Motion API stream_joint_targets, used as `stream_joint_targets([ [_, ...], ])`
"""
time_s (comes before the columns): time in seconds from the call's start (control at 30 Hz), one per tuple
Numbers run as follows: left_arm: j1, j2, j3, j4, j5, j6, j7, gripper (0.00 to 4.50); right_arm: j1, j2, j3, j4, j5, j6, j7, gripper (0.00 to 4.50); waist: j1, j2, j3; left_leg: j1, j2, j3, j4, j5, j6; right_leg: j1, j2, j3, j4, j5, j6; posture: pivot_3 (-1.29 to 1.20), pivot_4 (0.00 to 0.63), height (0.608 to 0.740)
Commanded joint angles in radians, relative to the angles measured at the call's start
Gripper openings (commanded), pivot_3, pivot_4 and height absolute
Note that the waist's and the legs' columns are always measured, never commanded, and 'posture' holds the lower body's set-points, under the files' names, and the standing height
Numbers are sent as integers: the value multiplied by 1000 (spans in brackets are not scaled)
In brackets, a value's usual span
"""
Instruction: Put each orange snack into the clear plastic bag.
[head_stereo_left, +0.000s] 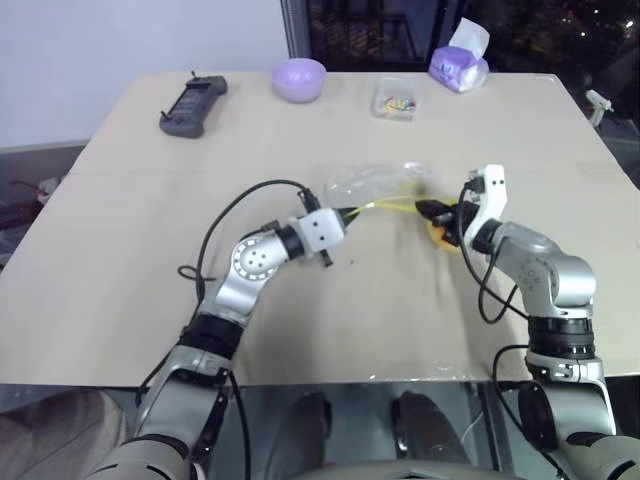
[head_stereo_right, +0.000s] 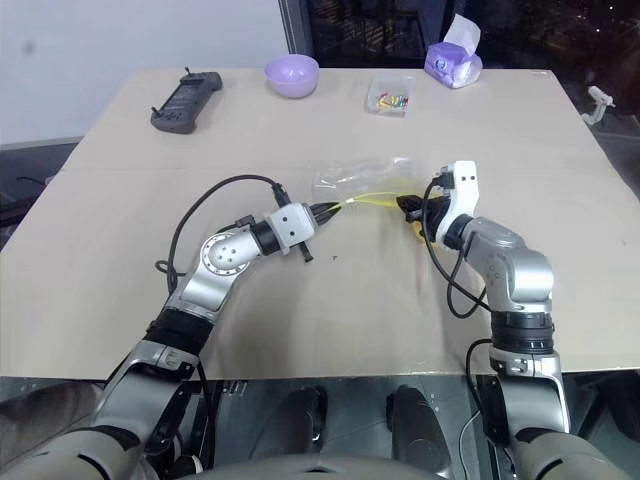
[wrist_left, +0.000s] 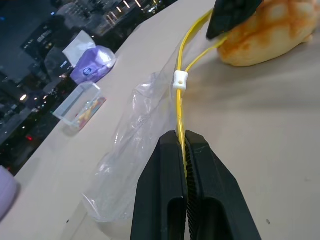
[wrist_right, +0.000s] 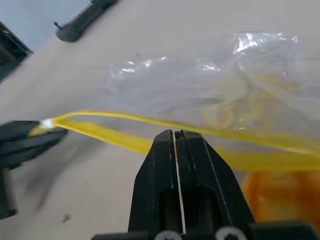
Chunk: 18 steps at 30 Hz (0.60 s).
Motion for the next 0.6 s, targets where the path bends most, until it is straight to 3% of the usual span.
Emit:
stream_joint_targets([
  [0.03,-4,-12,-21,-75,-36,-17,-41,0,-42,2,54,50,-52,-140,-6,87,0,0,0,0,0,0,0,0,0,0,0,0,0,0,0,0,150,740],
  [0.2,2,0,-24,-75,-21,-12,-43,0,-65,-79,256,180,-330,-507,-49,87,-1,0,0,0,0,0,0,0,0,0,0,0,0,0,0,0,150,740],
  [0.23,2,2,-22,-75,-22,-11,-42,0,-69,-102,300,201,-390,-581,-56,315,-1,0,0,0,0,0,0,0,0,0,0,0,0,0,0,0,150,740],
  [0.33,0,5,-20,-74,-22,-12,-37,0,-88,-160,407,263,-542,-752,-82,1274,-1,0,0,0,0,1,0,0,0,-1,0,0,0,0,0,0,150,740],
  [0.5,3,10,-16,-74,-10,-10,-12,0,-125,-203,471,337,-691,-906,-142,3801,-1,0,0,0,0,1,0,0,0,-1,0,1,0,0,0,0,150,740],
  [0.53,3,10,-15,-73,-8,-8,-7,0,-129,-205,473,344,-705,-918,-147,3949,0,0,0,0,0,1,0,0,0,-1,0,1,0,0,0,0,150,740],
  [0.57,3,10,-15,-73,-8,-7,-5,0,-132,-207,474,348,-720,-926,-151,4383,0,0,0,0,0,1,0,0,0,-1,0,1,0,0,0,0,150,740],
  [0.6,3,10,-15,-72,-8,-6,-4,0,-135,-209,475,352,-733,-935,-153,4471,0,0,0,0,0,1,0,0,0,-1,0,1,0,0,0,0,150,740],
])
